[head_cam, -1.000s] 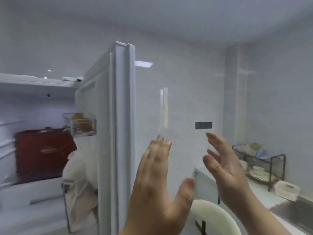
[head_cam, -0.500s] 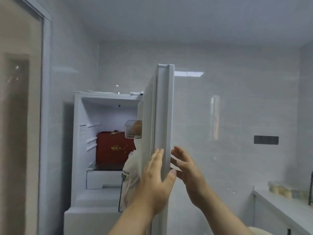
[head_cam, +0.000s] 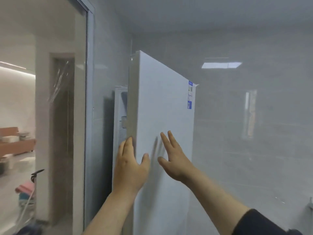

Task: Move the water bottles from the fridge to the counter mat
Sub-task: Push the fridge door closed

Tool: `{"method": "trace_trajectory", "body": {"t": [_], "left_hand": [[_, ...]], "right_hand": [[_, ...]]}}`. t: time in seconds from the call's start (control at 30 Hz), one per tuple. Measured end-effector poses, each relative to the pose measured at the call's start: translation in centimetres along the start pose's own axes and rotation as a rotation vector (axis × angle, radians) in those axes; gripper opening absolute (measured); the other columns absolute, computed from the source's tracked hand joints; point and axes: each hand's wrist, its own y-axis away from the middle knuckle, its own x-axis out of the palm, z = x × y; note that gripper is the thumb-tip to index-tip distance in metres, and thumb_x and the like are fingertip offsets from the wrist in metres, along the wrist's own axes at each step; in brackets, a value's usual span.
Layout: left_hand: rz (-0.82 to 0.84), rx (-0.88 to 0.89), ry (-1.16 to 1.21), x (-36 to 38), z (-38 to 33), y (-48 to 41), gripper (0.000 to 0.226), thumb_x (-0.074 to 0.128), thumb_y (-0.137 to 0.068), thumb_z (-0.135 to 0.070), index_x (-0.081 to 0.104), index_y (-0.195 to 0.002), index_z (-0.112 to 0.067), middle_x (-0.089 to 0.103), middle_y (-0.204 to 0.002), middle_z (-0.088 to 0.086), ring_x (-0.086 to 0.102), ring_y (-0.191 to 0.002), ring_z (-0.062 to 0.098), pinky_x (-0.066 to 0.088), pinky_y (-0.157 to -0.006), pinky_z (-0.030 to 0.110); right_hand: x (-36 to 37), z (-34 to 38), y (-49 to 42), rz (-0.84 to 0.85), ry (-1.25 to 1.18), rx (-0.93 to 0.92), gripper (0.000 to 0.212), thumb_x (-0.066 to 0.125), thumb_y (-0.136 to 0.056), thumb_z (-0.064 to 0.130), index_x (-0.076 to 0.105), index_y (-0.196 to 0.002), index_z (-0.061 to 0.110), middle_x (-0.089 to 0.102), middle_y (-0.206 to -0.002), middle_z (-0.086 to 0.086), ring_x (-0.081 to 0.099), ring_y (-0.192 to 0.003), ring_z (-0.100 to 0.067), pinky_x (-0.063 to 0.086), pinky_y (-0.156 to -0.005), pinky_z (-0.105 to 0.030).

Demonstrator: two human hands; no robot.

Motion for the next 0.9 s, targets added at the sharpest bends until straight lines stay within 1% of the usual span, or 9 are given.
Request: {"method": "trace_trajectory", "body": {"t": [0.1, 0.2, 0.27, 0.37, 0.43, 0.5, 0.63, 0.73, 0.9], "left_hand": [[0.010, -0.069, 0.092, -1.8, 3.8, -3.9, 0.069, 0.057, -0.092, -0.026, 0.023, -0.152, -0.016, 0.025, -0.158, -0.001, 0.028, -0.143, 0.020, 0.032, -0.114, 0.045], [0.030, -0.131, 0.153, -3.1, 7.3, -8.0, 0.059, 0.058, -0.089, -0.024, 0.038, -0.144, -0.020, 0.040, -0.143, -0.003, 0.045, -0.129, 0.023, 0.043, -0.104, 0.045], [0.055, -0.159, 0.170, -3.6, 9.6, -10.5, 0.038, 0.057, -0.086, -0.022, 0.053, -0.122, -0.033, 0.048, -0.122, -0.006, 0.055, -0.109, 0.018, 0.049, -0.088, 0.036], [0.055, -0.160, 0.123, -3.7, 12.7, -14.3, 0.024, 0.058, -0.084, -0.020, 0.052, -0.096, -0.040, 0.049, -0.107, -0.006, 0.055, -0.097, 0.018, 0.042, -0.075, 0.031], [0.062, -0.192, 0.077, -3.4, 14.7, -16.8, 0.025, 0.060, -0.083, -0.024, 0.054, -0.107, -0.027, 0.049, -0.111, 0.003, 0.052, -0.103, 0.025, 0.041, -0.081, 0.035], [0.077, -0.207, 0.014, -2.5, 16.5, -19.2, 0.049, 0.060, -0.082, -0.033, 0.048, -0.125, -0.015, 0.047, -0.123, 0.011, 0.048, -0.112, 0.031, 0.043, -0.090, 0.042], [0.067, -0.229, -0.073, -0.6, 19.0, -23.0, 0.085, 0.059, -0.086, -0.043, 0.018, -0.149, -0.002, 0.029, -0.148, 0.021, 0.031, -0.135, 0.037, 0.033, -0.106, 0.046], [0.059, -0.232, -0.066, 1.8, 21.5, -26.1, 0.089, 0.057, -0.089, -0.044, 0.009, -0.152, -0.003, 0.024, -0.153, 0.021, 0.028, -0.139, 0.038, 0.030, -0.107, 0.046], [0.035, -0.195, -0.024, 5.0, 24.4, -29.9, 0.090, 0.058, -0.089, -0.044, 0.006, -0.153, -0.006, 0.023, -0.154, 0.022, 0.028, -0.139, 0.037, 0.029, -0.109, 0.046]], "right_hand": [[2.6, -0.3, -4.4, 0.000, 0.028, 0.037, 0.079, 0.047, -0.094, 0.030, -0.003, -0.155, 0.041, -0.016, -0.165, 0.012, -0.011, -0.152, -0.011, 0.008, -0.123, -0.039], [5.4, -0.7, -8.1, -0.011, 0.086, 0.021, 0.081, 0.048, -0.091, 0.034, -0.002, -0.155, 0.042, -0.011, -0.166, 0.009, -0.007, -0.153, -0.013, 0.009, -0.122, -0.037], [7.4, -1.0, -10.3, -0.021, 0.181, 0.000, 0.082, 0.048, -0.090, 0.038, -0.004, -0.155, 0.042, -0.012, -0.166, 0.006, -0.007, -0.153, -0.017, 0.006, -0.122, -0.036], [10.1, -1.2, -13.6, -0.047, 0.317, -0.026, 0.081, 0.045, -0.092, 0.041, -0.005, -0.155, 0.038, -0.013, -0.166, 0.002, -0.008, -0.153, -0.023, 0.001, -0.122, -0.036], [11.6, -1.2, -15.8, -0.061, 0.371, -0.019, 0.079, 0.043, -0.092, 0.043, -0.005, -0.156, 0.037, -0.012, -0.166, -0.001, -0.006, -0.153, -0.027, 0.001, -0.122, -0.038], [12.9, -1.4, -17.7, -0.080, 0.425, -0.015, 0.078, 0.042, -0.092, 0.044, -0.003, -0.156, 0.035, -0.011, -0.167, -0.003, -0.003, -0.152, -0.030, 0.002, -0.122, -0.042], [15.6, -2.3, -21.0, -0.130, 0.536, -0.030, 0.077, 0.041, -0.087, 0.047, 0.012, -0.156, 0.028, 0.005, -0.166, -0.012, 0.018, -0.145, -0.040, 0.010, -0.120, -0.054], [18.0, -4.3, -24.1, -0.170, 0.565, -0.055, 0.077, 0.047, -0.080, 0.046, 0.033, -0.151, 0.020, 0.028, -0.160, -0.018, 0.039, -0.131, -0.044, 0.022, -0.114, -0.060], [19.8, -6.8, -27.6, -0.203, 0.628, -0.106, 0.072, 0.053, -0.077, 0.043, 0.049, -0.143, 0.016, 0.040, -0.154, -0.019, 0.048, -0.122, -0.044, 0.029, -0.105, -0.062]]}}
